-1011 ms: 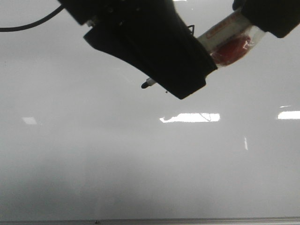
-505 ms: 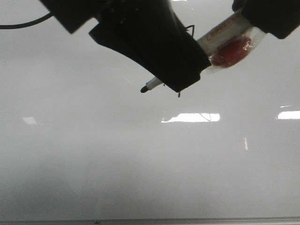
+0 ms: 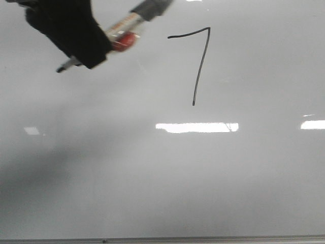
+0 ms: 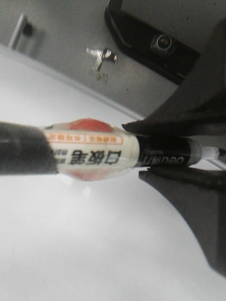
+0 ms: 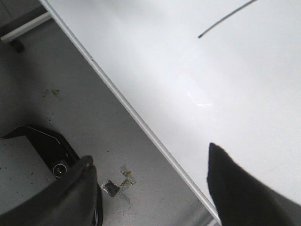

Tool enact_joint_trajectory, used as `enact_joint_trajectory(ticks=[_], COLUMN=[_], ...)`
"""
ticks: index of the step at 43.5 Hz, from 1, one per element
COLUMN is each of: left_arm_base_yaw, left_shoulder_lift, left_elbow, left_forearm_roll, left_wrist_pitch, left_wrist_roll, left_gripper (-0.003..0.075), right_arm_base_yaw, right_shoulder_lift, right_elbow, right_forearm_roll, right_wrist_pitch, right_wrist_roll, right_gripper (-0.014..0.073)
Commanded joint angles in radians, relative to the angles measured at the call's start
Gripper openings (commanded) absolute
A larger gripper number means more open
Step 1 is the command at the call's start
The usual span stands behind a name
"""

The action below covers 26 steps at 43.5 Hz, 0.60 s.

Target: Write number 7 on whiteboard

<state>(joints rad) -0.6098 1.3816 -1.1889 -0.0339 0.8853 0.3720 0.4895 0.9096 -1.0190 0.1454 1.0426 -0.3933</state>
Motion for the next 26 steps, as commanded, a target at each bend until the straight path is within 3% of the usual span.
enact_joint_trajectory(ticks=[1,9,18,26], left_arm_base_yaw=[0.089,0.327,0.566,0.66], left_shoulder_lift=[-0.064,-0.084,-0.084,-0.084], left_elbow=[-0.038,-0.038,0.007,0.062], left_forearm_roll=[0.171,0.289,0.195,0.086], left_wrist_pitch=[-0.019,-0.008,-0.126,-0.254], left_wrist_roll=[-0.203,-0.372,-0.444,-0.444], left_gripper=[0.0039,0.0038,0.0038,0.0038], right_arm_base_yaw=[-0.023,-0.025,-0.025,-0.025], right_shoulder_lift=[-0.025,-0.025,-0.025,-0.025], right_elbow=[-0.031,-0.031,-0.031,-0.031], right_forearm_roll=[-0.005,-0.005,-0.005,-0.005], right_wrist_pitch=[-0.024,-0.015,-0.025,-0.031], right_wrist_roll=[0.016,0.016,0.016,0.016], right_gripper=[0.0521,0.0521,0.0521,0.0521])
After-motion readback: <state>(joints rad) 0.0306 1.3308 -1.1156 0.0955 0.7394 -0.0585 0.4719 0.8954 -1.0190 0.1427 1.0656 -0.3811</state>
